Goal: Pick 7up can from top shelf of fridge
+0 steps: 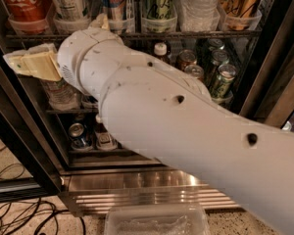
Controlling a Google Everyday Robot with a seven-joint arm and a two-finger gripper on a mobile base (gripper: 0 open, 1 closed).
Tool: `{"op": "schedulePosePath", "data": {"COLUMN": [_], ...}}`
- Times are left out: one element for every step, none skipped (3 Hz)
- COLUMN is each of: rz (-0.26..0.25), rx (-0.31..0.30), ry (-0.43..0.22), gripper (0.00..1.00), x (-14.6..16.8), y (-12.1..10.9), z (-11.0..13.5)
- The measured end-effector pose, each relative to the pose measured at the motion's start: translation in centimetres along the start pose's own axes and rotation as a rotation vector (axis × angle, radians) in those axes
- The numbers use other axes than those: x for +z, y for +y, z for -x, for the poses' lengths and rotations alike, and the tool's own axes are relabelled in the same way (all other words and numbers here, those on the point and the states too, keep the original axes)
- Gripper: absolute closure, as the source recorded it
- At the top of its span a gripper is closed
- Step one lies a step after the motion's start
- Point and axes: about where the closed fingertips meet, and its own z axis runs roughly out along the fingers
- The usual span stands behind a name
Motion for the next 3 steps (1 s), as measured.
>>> {"op": "schedulePosePath", "data": {"rz": [0.0, -0.006, -0.008], "rx": [0.0, -0.01, -0.043], "ry": [0.0, -0.016, -0.039], "gripper": [0.0, 0.0, 0.17], "x": [0.0, 0.12, 0.63], "y": [0.02, 0.5, 0.97], "z": [0.02, -0.15, -0.31]}}
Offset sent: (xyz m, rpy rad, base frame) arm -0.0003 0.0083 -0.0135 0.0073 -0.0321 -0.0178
